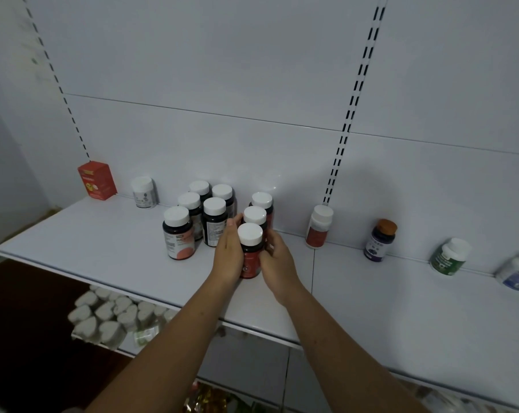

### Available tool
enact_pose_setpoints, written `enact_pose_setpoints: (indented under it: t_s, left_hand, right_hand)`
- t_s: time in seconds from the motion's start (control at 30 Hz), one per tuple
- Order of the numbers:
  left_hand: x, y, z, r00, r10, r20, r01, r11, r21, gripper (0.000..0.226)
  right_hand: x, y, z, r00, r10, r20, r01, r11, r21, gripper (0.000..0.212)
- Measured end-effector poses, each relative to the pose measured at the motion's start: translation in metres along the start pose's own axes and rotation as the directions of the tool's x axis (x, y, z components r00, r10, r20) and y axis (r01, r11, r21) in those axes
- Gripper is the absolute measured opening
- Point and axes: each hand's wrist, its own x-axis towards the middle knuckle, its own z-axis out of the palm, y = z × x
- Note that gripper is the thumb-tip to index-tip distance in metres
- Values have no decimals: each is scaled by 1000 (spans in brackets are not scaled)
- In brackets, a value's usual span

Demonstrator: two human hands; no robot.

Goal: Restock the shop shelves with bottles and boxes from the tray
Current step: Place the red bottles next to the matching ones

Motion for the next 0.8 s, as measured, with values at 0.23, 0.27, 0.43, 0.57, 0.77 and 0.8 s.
enact_pose_setpoints:
  t_s: [0.23,0.27,0.43,0.57,0.77,0.8]
  left_hand:
    - [0,3,2,1000,-5,-13,5,1000,13,50]
    - [-1,4,1,1000,-7,-12,8,1000,16,51]
    - [-4,6,-4,999,-32,-21,33,998,56,52]
    - [-32,12,-22,999,29,14,-31,982,186,51]
    - [-89,44,-65,974,223,45,-219,867,448,54]
    - [-93,52,-74,967,247,62,-244,827,507,55]
  right_hand:
    - [-1,-5,-1,1000,8,10,-8,1000,25,58]
    - [-1,-5,-1,1000,11,11,-12,1000,22,57]
    - [-9,-9,-1,1000,25,4,-25,999,-30,60]
    - [-26,-16,-12,999,-6,-40,1,992,-126,69]
    - [-54,-43,-31,945,-324,33,321,909,-266,58]
    - [-56,-51,-30,923,-381,62,382,878,-290,55]
